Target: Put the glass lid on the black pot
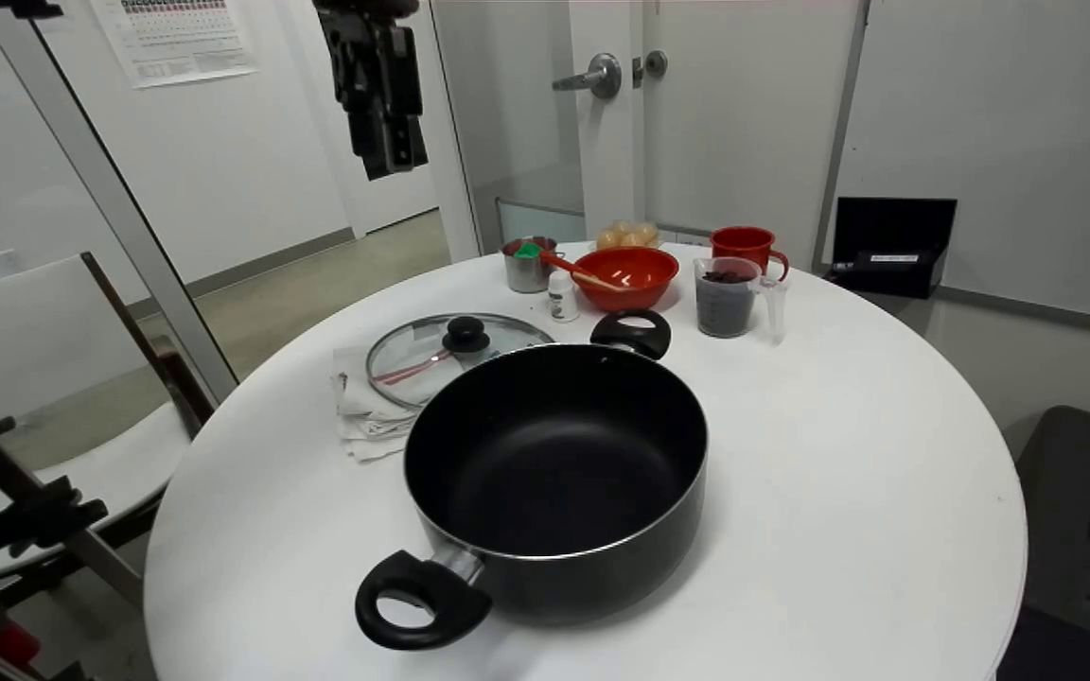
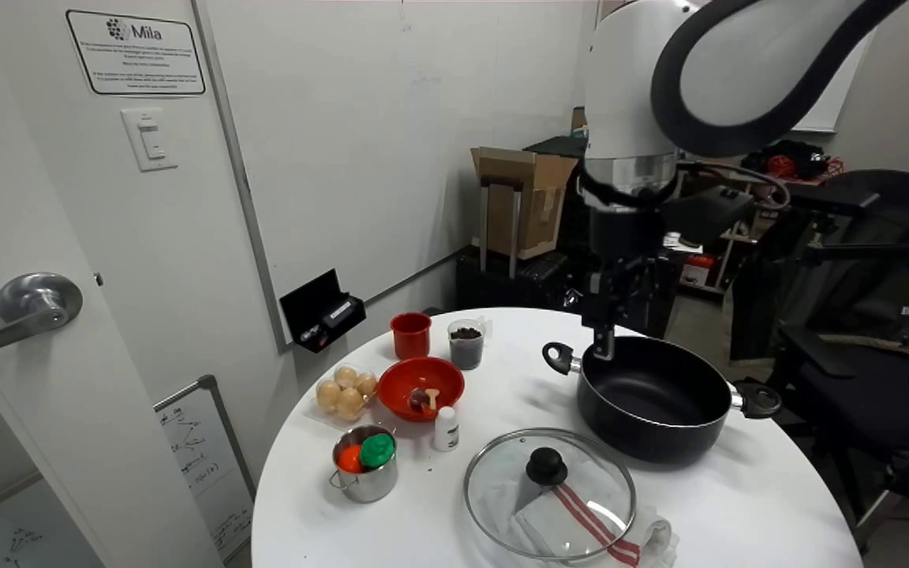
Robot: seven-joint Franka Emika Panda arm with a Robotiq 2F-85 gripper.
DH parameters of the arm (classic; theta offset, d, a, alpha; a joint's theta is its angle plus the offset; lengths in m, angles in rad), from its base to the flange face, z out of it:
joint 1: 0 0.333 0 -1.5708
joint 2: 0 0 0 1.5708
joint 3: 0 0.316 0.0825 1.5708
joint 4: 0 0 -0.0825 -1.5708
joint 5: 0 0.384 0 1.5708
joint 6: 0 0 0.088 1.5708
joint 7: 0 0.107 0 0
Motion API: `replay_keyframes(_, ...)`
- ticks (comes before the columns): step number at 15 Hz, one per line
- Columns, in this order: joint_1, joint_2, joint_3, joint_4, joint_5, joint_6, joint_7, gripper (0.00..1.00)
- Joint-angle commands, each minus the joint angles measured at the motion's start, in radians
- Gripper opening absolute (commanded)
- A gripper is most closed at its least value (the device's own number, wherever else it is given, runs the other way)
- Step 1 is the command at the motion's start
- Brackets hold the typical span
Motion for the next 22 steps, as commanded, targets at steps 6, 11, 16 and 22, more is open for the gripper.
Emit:
replay_keyframes(6,0.091,0.36,-0.034,0.311,-0.087,0.022,0.137,1.0)
replay_keyframes(11,0.102,0.52,-0.046,0.454,-0.073,0.015,0.136,1.0)
replay_keyframes(16,0.086,0.639,-0.034,0.572,-0.047,-0.017,0.116,1.0)
replay_keyframes(22,0.069,0.716,-0.017,0.665,-0.018,-0.091,0.107,1.0)
